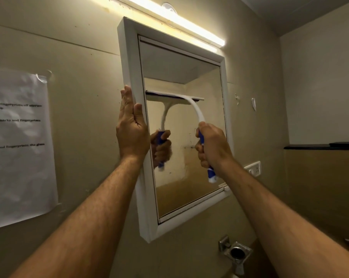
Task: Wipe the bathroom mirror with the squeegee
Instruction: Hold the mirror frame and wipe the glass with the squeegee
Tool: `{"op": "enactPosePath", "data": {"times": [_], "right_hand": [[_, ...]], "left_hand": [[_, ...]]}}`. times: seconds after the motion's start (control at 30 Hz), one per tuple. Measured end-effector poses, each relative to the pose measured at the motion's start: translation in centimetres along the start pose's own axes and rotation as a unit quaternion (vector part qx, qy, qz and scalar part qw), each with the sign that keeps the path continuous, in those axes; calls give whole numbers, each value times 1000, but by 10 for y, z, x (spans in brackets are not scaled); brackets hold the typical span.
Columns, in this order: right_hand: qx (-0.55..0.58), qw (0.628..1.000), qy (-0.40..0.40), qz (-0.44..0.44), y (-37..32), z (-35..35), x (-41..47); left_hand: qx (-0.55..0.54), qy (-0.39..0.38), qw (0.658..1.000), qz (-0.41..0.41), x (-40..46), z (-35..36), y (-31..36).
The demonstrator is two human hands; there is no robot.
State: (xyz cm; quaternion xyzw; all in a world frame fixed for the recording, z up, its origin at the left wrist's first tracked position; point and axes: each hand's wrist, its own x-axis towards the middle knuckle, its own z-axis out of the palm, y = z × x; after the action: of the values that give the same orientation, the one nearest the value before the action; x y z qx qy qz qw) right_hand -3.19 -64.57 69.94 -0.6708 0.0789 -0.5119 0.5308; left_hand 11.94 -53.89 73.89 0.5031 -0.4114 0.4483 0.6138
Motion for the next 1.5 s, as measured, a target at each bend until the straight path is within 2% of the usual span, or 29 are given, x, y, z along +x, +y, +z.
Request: {"op": "enactPosePath", "data": {"times": [0.17, 0.27, 0.33, 0.5, 0.63, 0.73, 0.83, 0.93, 1.03, 1.13, 1.37, 1.5], "right_hand": [[27, 1000, 7, -6, 11, 12, -34], [-58, 998, -1, -9, 43, -1, -38], [-66, 998, -9, -6, 48, -13, -32], [-20, 999, -34, -23, 15, -7, -12], [1, 1000, -18, -5, 16, 7, -21], [66, 998, 19, 10, 26, 11, -40], [-3, 1000, -6, 8, 49, 0, -44], [-52, 999, -6, -5, 43, -10, -37], [-36, 999, -8, -19, 24, -8, -24], [-25, 1000, -3, 9, 19, 0, -18], [-68, 998, -11, 3, 70, -12, -55], [-93, 996, -14, -2, 66, -22, -57]], "left_hand": [[2, -10, 1000, -14, -6, 0, -2], [12, -7, 1000, -6, -7, 0, -6], [11, -7, 1000, -7, -7, 0, -6], [6, -4, 1000, -6, -10, -1, -6], [3, -2, 1000, -4, -14, -1, -6], [8, 1, 1000, -9, -16, -1, -6], [17, 4, 1000, -14, -18, -1, -5], [17, 13, 1000, -20, -20, -2, -4], [19, 12, 1000, -17, -23, -3, -6], [28, 11, 999, -20, -26, -4, -7], [36, 28, 999, -28, -29, -3, -5], [43, 37, 998, -41, -34, -3, -2]]}}
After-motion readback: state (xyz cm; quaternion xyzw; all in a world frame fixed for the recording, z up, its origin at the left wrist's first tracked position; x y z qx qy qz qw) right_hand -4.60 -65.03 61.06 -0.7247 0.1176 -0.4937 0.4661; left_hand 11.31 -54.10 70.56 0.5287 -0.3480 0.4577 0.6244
